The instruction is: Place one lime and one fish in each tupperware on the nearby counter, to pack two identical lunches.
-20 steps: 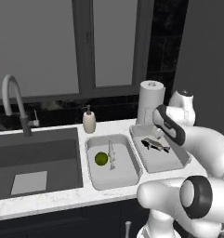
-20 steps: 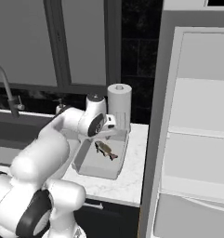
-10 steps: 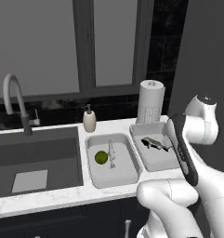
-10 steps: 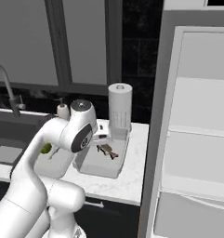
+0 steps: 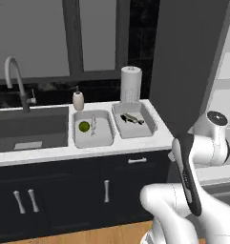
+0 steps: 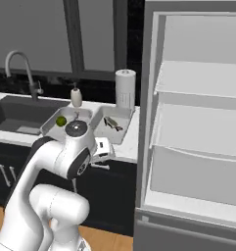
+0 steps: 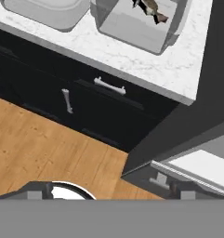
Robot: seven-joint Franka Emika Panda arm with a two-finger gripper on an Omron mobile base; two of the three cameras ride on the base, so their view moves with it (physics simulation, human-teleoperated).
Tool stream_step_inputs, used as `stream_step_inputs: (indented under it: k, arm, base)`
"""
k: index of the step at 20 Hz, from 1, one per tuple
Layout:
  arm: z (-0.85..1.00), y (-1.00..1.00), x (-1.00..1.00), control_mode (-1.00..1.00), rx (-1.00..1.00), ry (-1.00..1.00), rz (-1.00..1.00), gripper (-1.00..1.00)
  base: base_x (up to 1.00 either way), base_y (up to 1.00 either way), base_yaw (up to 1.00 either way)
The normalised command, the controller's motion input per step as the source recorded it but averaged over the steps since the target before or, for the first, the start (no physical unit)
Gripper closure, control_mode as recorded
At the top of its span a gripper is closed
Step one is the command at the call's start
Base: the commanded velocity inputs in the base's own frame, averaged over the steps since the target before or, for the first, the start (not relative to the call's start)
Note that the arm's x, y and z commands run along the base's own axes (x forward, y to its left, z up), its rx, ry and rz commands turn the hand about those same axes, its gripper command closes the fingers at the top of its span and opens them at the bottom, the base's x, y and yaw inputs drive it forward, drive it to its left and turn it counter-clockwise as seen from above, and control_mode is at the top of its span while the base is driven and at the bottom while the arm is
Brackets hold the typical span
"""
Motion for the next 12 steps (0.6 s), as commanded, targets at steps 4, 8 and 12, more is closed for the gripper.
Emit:
stream_step_inputs:
  k: [4, 8, 12]
  arm:
    - [0.0, 0.0, 0.0, 1.0, 0.0, 0.0, 0.0, -1.0]
    - [0.0, 0.0, 0.0, 1.0, 0.0, 0.0, 0.0, -1.0]
    - [0.0, 0.0, 0.0, 1.0, 0.0, 0.0, 0.0, -1.0]
  base:
    - [-0.15, -1.0, -0.27]
    - [0.06, -1.0, -0.38]
    - [0.46, -0.87, -0.37]
